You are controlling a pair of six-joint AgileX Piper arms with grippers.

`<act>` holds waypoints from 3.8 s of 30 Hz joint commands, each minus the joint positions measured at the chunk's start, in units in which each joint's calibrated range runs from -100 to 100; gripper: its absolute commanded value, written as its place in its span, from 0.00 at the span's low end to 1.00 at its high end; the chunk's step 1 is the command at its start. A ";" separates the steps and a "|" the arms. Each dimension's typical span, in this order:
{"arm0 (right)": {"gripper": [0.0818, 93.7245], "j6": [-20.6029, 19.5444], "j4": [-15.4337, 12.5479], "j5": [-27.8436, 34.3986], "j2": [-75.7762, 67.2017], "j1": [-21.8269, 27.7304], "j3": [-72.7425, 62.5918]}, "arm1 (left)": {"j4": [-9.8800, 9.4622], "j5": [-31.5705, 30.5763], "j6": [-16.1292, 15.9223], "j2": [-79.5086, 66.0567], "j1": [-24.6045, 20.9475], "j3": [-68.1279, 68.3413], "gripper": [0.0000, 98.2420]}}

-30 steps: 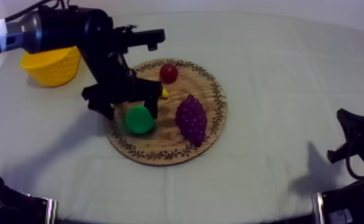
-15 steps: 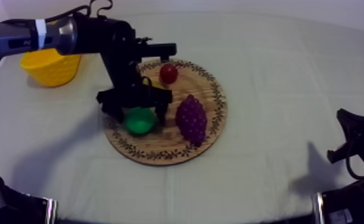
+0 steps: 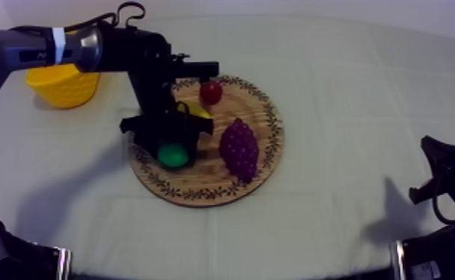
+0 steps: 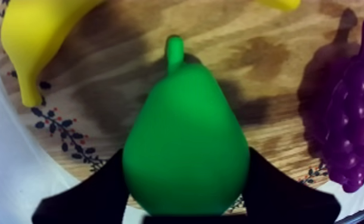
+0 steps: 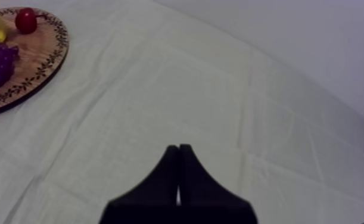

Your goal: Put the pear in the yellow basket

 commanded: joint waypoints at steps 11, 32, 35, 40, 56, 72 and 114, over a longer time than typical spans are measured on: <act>0.00 0.01 0.01 0.02 -0.03 0.00 -0.02 | -0.11 -0.44 -0.67 -5.75 0.02 0.90 0.41; 0.00 0.01 0.01 0.02 -0.03 0.00 -0.02 | -3.35 18.72 -0.79 -24.42 -3.53 -14.89 0.38; 0.00 0.01 0.01 0.02 -0.03 0.00 -0.02 | -3.07 19.67 -1.00 -25.81 -3.47 -19.35 0.36; 0.00 0.01 0.01 0.02 -0.03 0.00 -0.02 | -2.77 20.09 -1.29 -27.32 -3.75 -22.62 0.36; 0.00 0.04 0.01 0.02 -0.03 0.00 -0.02 | -4.78 19.58 -3.36 -24.67 -10.72 -19.45 0.36; 0.00 0.06 0.01 0.02 -0.03 0.00 -0.02 | -6.73 17.62 -8.86 -19.14 -25.24 -23.55 0.35; 0.00 0.06 0.01 0.02 -0.03 0.00 -0.02 | -5.61 9.08 -11.52 0.91 -31.68 -29.50 0.35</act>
